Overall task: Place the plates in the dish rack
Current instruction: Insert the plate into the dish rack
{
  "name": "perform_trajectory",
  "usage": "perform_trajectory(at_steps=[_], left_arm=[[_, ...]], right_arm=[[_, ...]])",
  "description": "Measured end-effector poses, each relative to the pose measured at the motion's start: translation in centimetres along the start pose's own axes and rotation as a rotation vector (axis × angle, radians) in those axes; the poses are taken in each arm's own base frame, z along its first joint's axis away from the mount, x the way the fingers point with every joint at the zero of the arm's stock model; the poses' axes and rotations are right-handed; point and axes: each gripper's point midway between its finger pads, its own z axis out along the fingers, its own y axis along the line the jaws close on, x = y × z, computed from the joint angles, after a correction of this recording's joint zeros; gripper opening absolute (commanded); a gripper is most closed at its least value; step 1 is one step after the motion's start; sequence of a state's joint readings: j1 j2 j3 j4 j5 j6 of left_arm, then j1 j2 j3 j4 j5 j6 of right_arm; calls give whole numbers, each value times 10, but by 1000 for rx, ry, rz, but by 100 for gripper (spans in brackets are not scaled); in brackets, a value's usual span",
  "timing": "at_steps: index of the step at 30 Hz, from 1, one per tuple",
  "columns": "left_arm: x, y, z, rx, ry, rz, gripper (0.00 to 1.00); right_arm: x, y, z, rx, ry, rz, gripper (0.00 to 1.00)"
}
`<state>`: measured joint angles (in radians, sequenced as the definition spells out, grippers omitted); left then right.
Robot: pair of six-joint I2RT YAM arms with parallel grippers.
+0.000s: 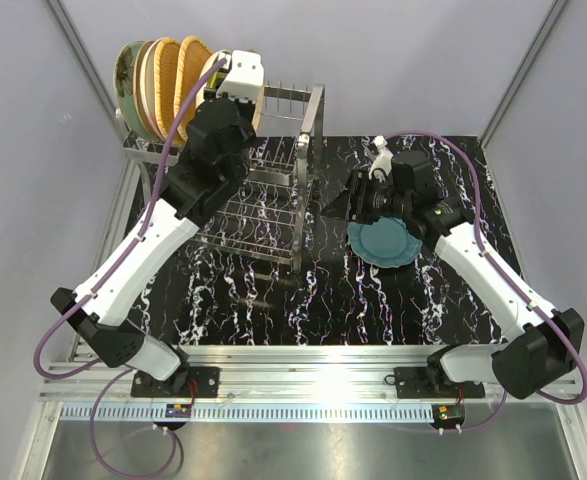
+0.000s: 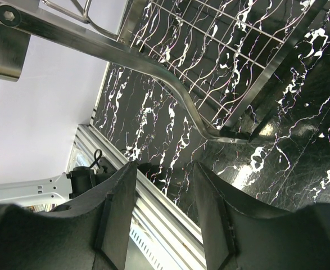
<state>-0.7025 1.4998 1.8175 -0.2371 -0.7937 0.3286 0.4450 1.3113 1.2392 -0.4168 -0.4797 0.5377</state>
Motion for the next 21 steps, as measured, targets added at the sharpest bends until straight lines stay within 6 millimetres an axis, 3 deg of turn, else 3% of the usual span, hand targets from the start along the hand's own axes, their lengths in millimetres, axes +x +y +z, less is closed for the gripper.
perform_trajectory(at_steps=[3,6,9,17,19,21], left_arm=[[1,0,-1,-1,-2,-7,9],[1,0,-1,-1,-3,-11,10],[1,0,-1,-2,-2,-13,23],[-6,8,-3,-25,-18,-37,28],[-6,9,-3,-25,-20,-39,36],[-7,9,-3,-25,-20,-40,37]], right_arm=[[1,-1,1,2,3,2,53],[4,-4,2,7,11,7,54],[7,-6,2,11,16,10,54],[8,-9,3,19,18,10,54],[8,-10,3,21,17,10,55],[8,-10,3,22,17,9,55]])
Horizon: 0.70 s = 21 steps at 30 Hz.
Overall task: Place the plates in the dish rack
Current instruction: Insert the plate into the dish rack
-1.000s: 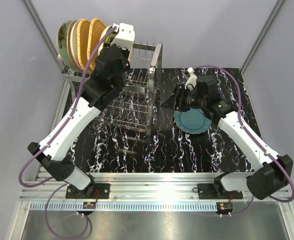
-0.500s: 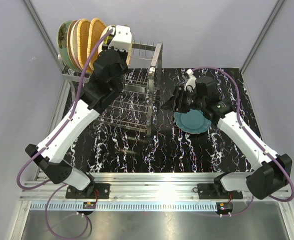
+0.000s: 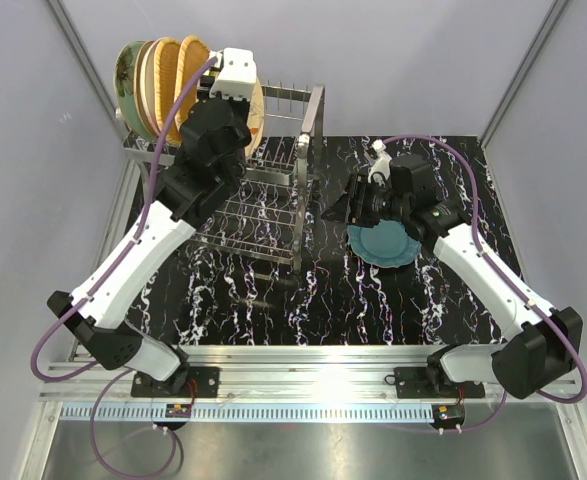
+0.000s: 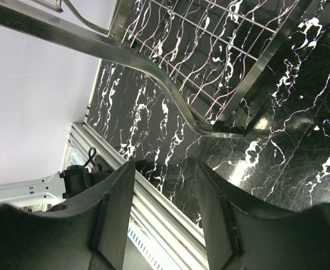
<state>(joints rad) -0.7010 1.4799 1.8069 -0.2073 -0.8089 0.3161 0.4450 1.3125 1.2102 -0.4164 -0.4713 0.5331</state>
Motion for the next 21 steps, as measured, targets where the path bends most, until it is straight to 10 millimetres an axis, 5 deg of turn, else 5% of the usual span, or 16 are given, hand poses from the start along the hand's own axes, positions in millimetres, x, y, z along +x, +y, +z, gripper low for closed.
perform_trajectory(at_steps=[8,14,17,21], left_arm=[[-25,10,-9,18,-35,-60,66],[-58,40,-44,88,-111,-178,89],[-71,62,-70,123,-162,-256,99],[-59,91,-108,150,-198,-339,99]], right_arm=[[-1,-3,0,16,-10,-7,59],[2,-20,-7,82,-31,15,64],[-3,-57,-19,169,-72,102,64],[1,-145,-47,332,-150,328,65]])
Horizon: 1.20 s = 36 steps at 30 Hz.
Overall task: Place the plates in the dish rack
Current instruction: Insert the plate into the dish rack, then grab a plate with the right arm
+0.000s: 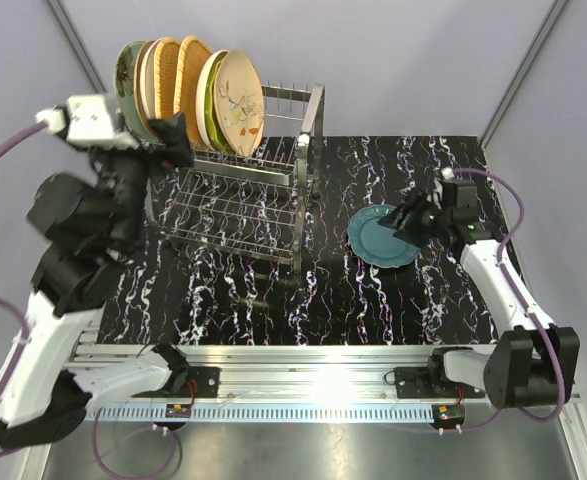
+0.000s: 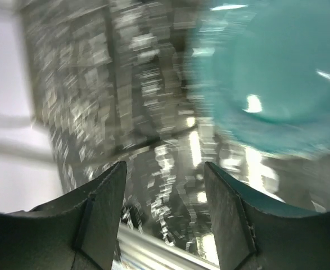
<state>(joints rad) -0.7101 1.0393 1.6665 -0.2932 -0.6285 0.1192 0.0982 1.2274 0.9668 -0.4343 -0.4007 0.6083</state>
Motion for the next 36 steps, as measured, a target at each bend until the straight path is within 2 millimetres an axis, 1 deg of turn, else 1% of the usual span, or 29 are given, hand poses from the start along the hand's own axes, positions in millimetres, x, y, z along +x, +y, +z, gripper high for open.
perform_trajectory(at_steps=[2,3,4,6,7,10,14,16,18,22,25,26,30,34,35,36], left_arm=[[6,12,-22,9,-10,-34,99],[12,17,-32,15,-7,-47,99],[18,20,-38,19,-3,-53,99],[38,24,-50,30,20,-60,99],[48,24,-53,35,37,-59,99],[92,20,-58,46,117,-28,99],[162,17,-66,53,257,53,99],[188,16,-70,59,306,88,99],[209,17,-75,64,342,112,99],[229,18,-80,67,376,136,99],[234,17,-81,70,389,143,99],[235,16,-81,71,391,144,99],[236,13,-81,85,393,137,99],[237,10,-81,100,396,129,99],[237,10,-81,102,397,129,99],[238,9,-81,104,398,129,99]], right_arm=[[-4,-41,0,90,-23,106,67],[-2,-56,0,126,-27,150,67],[-1,-69,-1,157,-33,190,67],[3,-87,0,199,-43,256,68],[5,-95,0,220,-48,284,68],[12,-113,1,277,-62,338,70],[24,-133,-2,340,-94,382,70],[30,-142,-2,360,-103,405,70],[35,-148,2,366,-101,426,70],[46,-163,17,374,-97,478,70],[53,-173,27,377,-97,521,71],[54,-173,31,365,-97,540,70],[36,-171,43,309,-162,551,70],[23,-168,56,251,-199,571,65],[21,-168,58,242,-207,573,61],[19,-168,60,237,-213,574,60]])
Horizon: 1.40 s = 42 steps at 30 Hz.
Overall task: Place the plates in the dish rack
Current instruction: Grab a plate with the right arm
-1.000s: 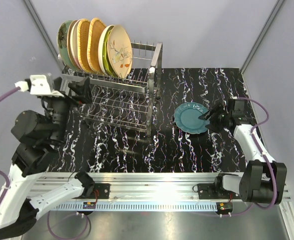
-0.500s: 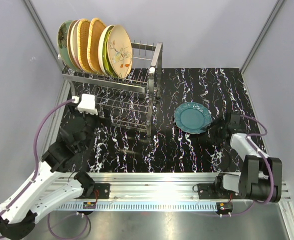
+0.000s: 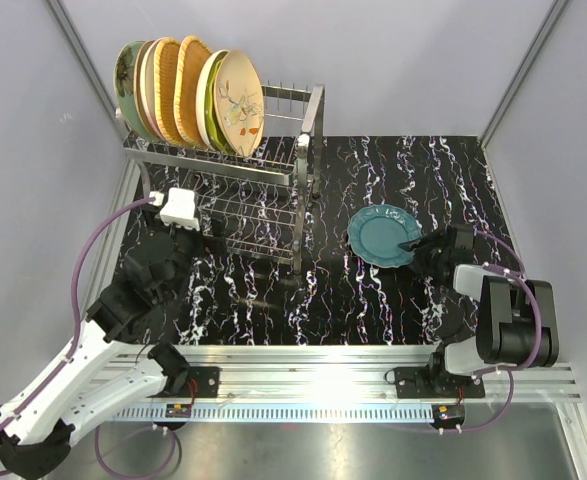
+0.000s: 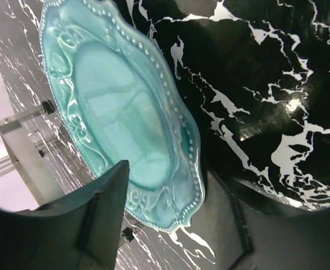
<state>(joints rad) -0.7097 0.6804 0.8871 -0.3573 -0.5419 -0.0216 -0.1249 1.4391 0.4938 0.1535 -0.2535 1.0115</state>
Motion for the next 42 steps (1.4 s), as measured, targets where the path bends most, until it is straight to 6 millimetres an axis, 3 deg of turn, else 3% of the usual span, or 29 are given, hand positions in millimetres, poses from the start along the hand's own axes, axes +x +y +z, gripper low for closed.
perform_trajectory(at_steps=[4,6,9,15,20,25,28,37,42], left_arm=[[1,-2,1,5,5,0,99],[2,-3,2,8,8,2,99],[3,-4,2,14,12,4,99],[12,-13,6,46,46,10,99],[16,-29,7,115,64,-49,99],[21,-52,3,213,89,-169,99],[36,-76,3,306,127,-263,99],[126,-140,-4,502,396,-543,98],[141,-155,-13,562,452,-653,98]], right_arm=[[0,-1,3,4,2,17,51],[0,-3,5,12,7,20,36],[2,-9,8,39,19,31,22],[5,-7,7,28,36,34,8],[5,-1,-1,14,34,27,6],[5,10,-33,-5,10,-28,5],[6,16,-55,-27,-10,-76,2],[25,4,-97,-30,-4,-147,0],[40,-2,-113,-41,40,-163,0]])
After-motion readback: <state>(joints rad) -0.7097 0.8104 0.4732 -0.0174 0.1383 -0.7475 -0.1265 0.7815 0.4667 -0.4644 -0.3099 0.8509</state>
